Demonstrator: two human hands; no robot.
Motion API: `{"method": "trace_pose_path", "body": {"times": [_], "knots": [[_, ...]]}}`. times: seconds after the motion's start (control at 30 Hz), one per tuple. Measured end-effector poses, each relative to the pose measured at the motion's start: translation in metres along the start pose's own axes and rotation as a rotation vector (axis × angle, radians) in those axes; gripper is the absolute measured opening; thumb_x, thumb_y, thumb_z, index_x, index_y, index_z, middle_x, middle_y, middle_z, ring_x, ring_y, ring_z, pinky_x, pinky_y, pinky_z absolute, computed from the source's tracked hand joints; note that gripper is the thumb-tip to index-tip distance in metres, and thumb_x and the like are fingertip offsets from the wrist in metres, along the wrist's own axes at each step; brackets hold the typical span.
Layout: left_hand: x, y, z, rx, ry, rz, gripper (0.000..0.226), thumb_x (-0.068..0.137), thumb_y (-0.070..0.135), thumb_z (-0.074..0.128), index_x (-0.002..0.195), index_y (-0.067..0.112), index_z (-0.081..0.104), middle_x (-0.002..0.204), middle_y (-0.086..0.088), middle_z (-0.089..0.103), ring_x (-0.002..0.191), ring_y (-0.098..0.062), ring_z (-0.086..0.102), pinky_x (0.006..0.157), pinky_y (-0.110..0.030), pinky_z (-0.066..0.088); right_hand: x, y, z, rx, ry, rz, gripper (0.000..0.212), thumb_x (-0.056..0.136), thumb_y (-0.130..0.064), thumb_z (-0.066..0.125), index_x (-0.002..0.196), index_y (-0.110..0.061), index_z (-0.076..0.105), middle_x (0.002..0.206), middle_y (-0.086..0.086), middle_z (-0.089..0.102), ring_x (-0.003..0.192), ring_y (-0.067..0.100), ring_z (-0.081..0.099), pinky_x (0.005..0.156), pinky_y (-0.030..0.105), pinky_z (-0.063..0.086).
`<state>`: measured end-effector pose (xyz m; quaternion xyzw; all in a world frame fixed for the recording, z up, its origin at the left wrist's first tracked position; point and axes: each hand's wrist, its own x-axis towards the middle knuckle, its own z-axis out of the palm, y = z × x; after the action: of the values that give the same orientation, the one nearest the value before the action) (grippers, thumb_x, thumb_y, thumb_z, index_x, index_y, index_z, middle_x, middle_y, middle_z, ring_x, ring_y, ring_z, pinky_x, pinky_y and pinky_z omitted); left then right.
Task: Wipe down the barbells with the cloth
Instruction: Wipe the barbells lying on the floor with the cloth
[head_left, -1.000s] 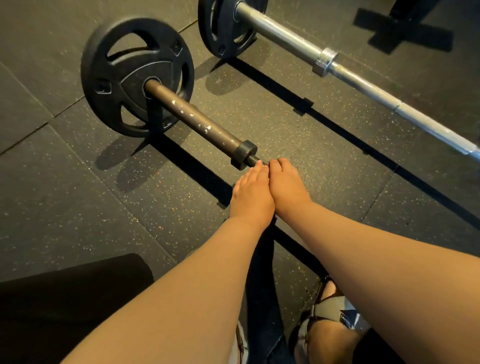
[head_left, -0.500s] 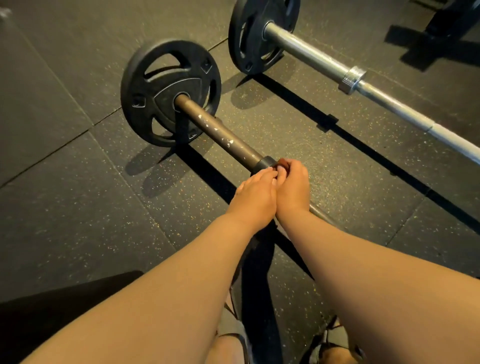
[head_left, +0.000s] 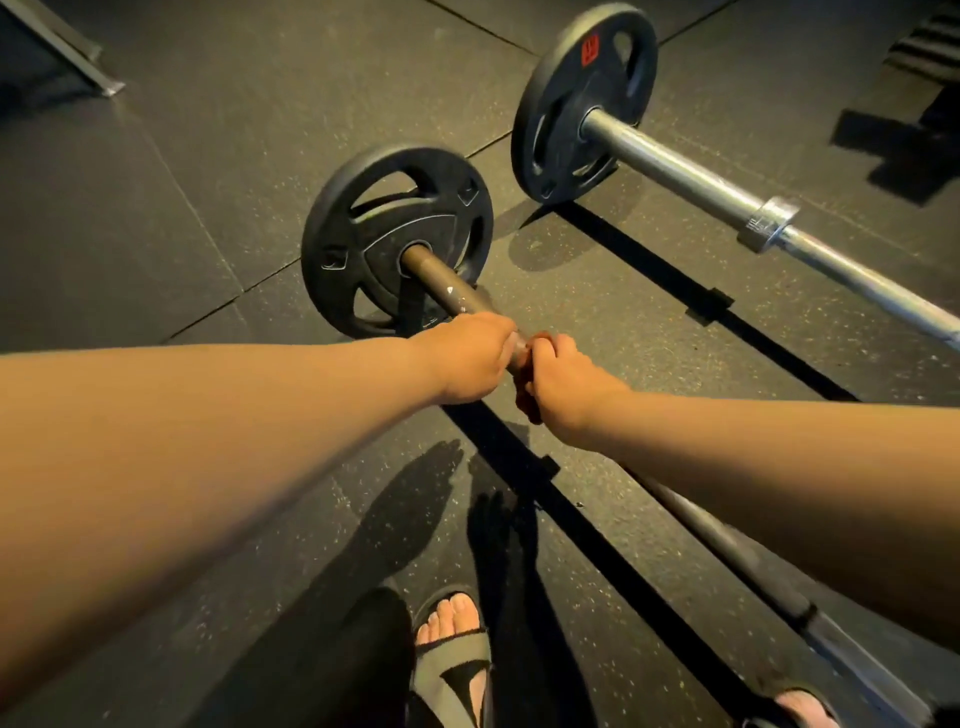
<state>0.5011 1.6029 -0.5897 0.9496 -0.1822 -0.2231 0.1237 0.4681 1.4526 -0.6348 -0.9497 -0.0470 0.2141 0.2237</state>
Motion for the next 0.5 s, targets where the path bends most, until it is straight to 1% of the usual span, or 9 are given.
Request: {"method": "trace_pose_path", "body": {"times": [0.1, 0.17, 0.2, 0.27, 0.3, 0.37, 0.4, 0.47, 0.5], "knots": [[0.003, 0.016, 0.037, -0.305, 0.126, -0.027, 0.033, 0.109, 0.023, 0.033, 0.125, 0.011, 0.059, 0.122, -0.013, 0.061, 0.113, -0.029, 0.059, 0.101, -0.044, 0.047, 0.013, 0.005, 0.004, -0.158, -0.019, 0.04, 0.069, 0.096, -0.019, 0.064, 0.151, -0.001, 0.026, 0.144, 0.02, 0.034, 0.129, 0.039, 0.045, 0.105, 0.045, 0.042], [0.009, 0.029, 0.061, -0.461, 0.19, -0.118, 0.035, 0.11, 0.022, 0.03, 0.131, 0.01, 0.056, 0.128, -0.012, 0.058, 0.119, -0.028, 0.055, 0.102, -0.039, 0.044, 0.028, 0.011, 0.008, -0.271, -0.014, 0.01, 0.079, 0.092, -0.019, 0.07, 0.153, 0.0, 0.023, 0.144, 0.02, 0.034, 0.129, 0.037, 0.044, 0.105, 0.043, 0.043], [0.014, 0.032, 0.069, -0.539, 0.229, -0.195, 0.037, 0.11, 0.024, 0.028, 0.132, 0.012, 0.056, 0.13, -0.011, 0.057, 0.12, -0.028, 0.055, 0.101, -0.041, 0.045, 0.038, 0.012, 0.01, -0.23, 0.0, 0.004, 0.074, 0.093, -0.019, 0.068, 0.152, -0.003, 0.026, 0.143, 0.019, 0.035, 0.127, 0.037, 0.046, 0.104, 0.044, 0.044], [0.027, 0.029, 0.075, -0.635, 0.315, -0.351, 0.04, 0.108, 0.03, 0.027, 0.126, 0.015, 0.059, 0.129, -0.01, 0.056, 0.12, -0.031, 0.054, 0.102, -0.048, 0.046, 0.051, 0.007, 0.009, -0.009, 0.027, 0.007, 0.05, 0.102, -0.022, 0.055, 0.146, -0.01, 0.036, 0.141, 0.016, 0.036, 0.123, 0.036, 0.052, 0.102, 0.045, 0.046], [0.032, 0.024, 0.076, -0.649, 0.355, -0.382, 0.039, 0.107, 0.032, 0.027, 0.123, 0.016, 0.059, 0.129, -0.008, 0.056, 0.12, -0.031, 0.054, 0.102, -0.051, 0.045, 0.054, 0.004, 0.01, 0.088, 0.077, -0.008, 0.039, 0.105, -0.024, 0.048, 0.143, -0.014, 0.041, 0.14, 0.012, 0.038, 0.122, 0.035, 0.053, 0.1, 0.044, 0.046], [0.036, 0.015, 0.077, -0.669, 0.422, -0.35, 0.037, 0.106, 0.03, 0.03, 0.125, 0.018, 0.059, 0.135, -0.006, 0.054, 0.126, -0.029, 0.05, 0.107, -0.052, 0.042, 0.049, 0.007, 0.017, 0.164, 0.13, -0.042, 0.035, 0.106, -0.024, 0.046, 0.141, -0.018, 0.043, 0.141, 0.007, 0.038, 0.128, 0.031, 0.05, 0.1, 0.039, 0.044], [0.034, 0.012, 0.078, -0.644, 0.431, -0.297, 0.038, 0.107, 0.028, 0.03, 0.133, 0.017, 0.056, 0.143, -0.006, 0.051, 0.133, -0.028, 0.046, 0.112, -0.051, 0.038, 0.04, 0.011, 0.02, 0.138, 0.142, -0.111, 0.046, 0.105, -0.022, 0.048, 0.149, -0.015, 0.036, 0.151, 0.009, 0.032, 0.138, 0.03, 0.042, 0.108, 0.038, 0.041], [0.027, 0.008, 0.084, -0.563, 0.39, -0.169, 0.044, 0.109, 0.027, 0.028, 0.15, 0.019, 0.043, 0.161, -0.002, 0.034, 0.149, -0.021, 0.029, 0.124, -0.045, 0.024, 0.02, 0.025, 0.023, 0.055, 0.087, -0.284, 0.073, 0.104, -0.023, 0.049, 0.162, -0.007, 0.008, 0.169, 0.011, 0.01, 0.156, 0.024, 0.012, 0.125, 0.038, 0.022], [0.028, 0.008, 0.088, -0.529, 0.359, -0.099, 0.047, 0.11, 0.028, 0.027, 0.156, 0.021, 0.036, 0.166, 0.003, 0.024, 0.153, -0.016, 0.018, 0.127, -0.042, 0.017, 0.013, 0.033, 0.023, 0.101, 0.067, -0.336, 0.079, 0.102, -0.025, 0.05, 0.162, -0.007, 0.002, 0.17, 0.01, 0.008, 0.157, 0.019, 0.009, 0.126, 0.038, 0.02]]}}
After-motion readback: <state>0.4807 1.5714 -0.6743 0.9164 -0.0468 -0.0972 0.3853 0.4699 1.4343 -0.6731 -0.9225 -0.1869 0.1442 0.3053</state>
